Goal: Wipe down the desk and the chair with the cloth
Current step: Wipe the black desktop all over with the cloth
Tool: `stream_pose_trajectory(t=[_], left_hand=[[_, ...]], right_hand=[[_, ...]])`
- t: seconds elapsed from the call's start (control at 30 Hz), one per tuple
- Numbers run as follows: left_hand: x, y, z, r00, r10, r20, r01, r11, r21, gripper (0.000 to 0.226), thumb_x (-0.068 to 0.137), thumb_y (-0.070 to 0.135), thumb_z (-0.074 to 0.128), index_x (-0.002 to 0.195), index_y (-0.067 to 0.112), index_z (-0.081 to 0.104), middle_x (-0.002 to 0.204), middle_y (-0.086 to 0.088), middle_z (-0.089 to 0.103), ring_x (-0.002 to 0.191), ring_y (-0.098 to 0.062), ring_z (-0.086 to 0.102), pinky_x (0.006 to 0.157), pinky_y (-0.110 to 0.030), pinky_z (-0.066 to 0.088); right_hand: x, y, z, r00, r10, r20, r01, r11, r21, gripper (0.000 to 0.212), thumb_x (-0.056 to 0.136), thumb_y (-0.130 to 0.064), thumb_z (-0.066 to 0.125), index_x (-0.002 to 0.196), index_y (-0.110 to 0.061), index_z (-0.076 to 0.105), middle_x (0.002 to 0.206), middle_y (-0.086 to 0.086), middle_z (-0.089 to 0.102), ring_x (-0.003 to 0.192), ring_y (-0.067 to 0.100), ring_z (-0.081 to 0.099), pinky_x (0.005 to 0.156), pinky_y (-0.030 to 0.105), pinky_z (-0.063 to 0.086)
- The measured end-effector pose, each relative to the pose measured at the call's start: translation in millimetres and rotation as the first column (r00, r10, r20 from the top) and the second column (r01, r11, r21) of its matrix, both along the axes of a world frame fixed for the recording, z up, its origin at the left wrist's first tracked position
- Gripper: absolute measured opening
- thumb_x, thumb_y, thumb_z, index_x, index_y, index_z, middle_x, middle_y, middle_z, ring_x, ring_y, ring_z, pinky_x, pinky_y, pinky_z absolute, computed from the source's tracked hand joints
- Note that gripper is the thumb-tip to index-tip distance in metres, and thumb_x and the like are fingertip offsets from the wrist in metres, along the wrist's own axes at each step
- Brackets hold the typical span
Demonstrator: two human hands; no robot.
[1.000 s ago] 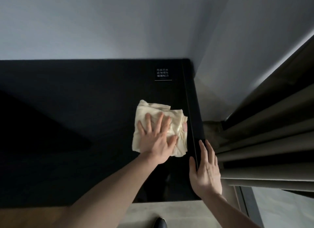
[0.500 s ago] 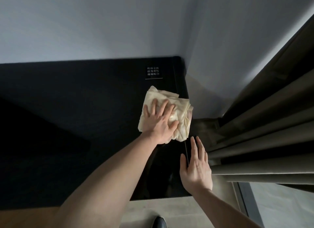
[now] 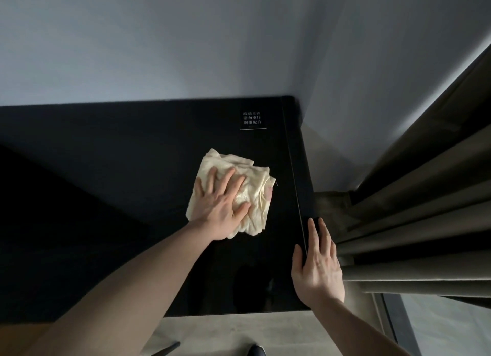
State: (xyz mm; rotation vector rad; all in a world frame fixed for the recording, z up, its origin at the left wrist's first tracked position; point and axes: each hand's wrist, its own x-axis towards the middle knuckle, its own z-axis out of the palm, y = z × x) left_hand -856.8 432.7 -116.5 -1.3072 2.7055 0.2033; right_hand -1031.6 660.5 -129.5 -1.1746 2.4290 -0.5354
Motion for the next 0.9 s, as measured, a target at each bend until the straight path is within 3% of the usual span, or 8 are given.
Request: stream_pose_trajectory(t=[0.23,0.33,0.43,0.63,0.9], left_hand=[[-15,-33,5,0.997,0.075,0.005,-0.075,0.996,0.052,0.079,0.099,0.079,0.009,0.167,0.041,-0.004,0.175,0.011,-0.018,0.163,-0.035,-0.014,0.128,-0.065,0.003],[-3,-38,5,0.998,0.063,-0.015,-0.062,0.996,0.067,0.08,0.098,0.079,0.011,0.167,0.041,0.001,0.176,0.013,-0.015,0.163,-0.034,-0.014,0.129,-0.065,0.002],[24,-40,7,0.997,0.074,-0.034,-0.071,0.995,0.069,0.078,0.099,0.078,0.015,0.166,0.041,0.006,0.176,0.012,-0.011,0.163,-0.034,-0.011,0.129,-0.065,0.003],[133,-49,6,0.986,0.161,-0.037,-0.159,0.986,0.038,0.079,0.1,0.077,0.017,0.167,0.036,0.01,0.177,0.01,-0.006,0.164,-0.034,-0.005,0.13,-0.063,0.006],[329,-77,2,0.924,0.381,-0.026,-0.381,0.925,0.004,0.077,0.101,0.077,0.018,0.167,0.038,0.008,0.177,0.01,-0.003,0.164,-0.033,0.001,0.13,-0.063,0.005]], right_hand=[[7,-1,-5,0.989,0.0,-0.146,-0.004,0.999,-0.033,0.062,0.108,-0.036,0.039,0.167,-0.019,0.033,0.173,0.009,0.026,0.154,0.033,0.033,0.125,0.053,0.034],[16,-6,-5,0.96,0.123,-0.252,-0.127,0.992,0.003,0.061,0.104,-0.032,0.035,0.163,-0.016,0.04,0.172,0.01,0.028,0.158,0.034,0.029,0.131,0.056,0.023],[46,-18,5,0.935,0.248,-0.253,-0.252,0.968,0.018,0.062,0.104,-0.034,0.036,0.165,-0.02,0.034,0.176,0.004,0.021,0.162,0.028,0.019,0.134,0.049,0.009],[146,-61,18,0.905,0.396,-0.154,-0.405,0.914,-0.03,0.063,0.11,-0.032,0.042,0.169,-0.026,0.022,0.178,-0.002,0.006,0.165,0.018,0.002,0.133,0.041,-0.005],[284,-112,16,0.846,0.522,-0.104,-0.53,0.846,-0.062,0.062,0.11,-0.034,0.04,0.169,-0.026,0.021,0.178,-0.003,0.006,0.165,0.018,0.002,0.131,0.039,-0.009]])
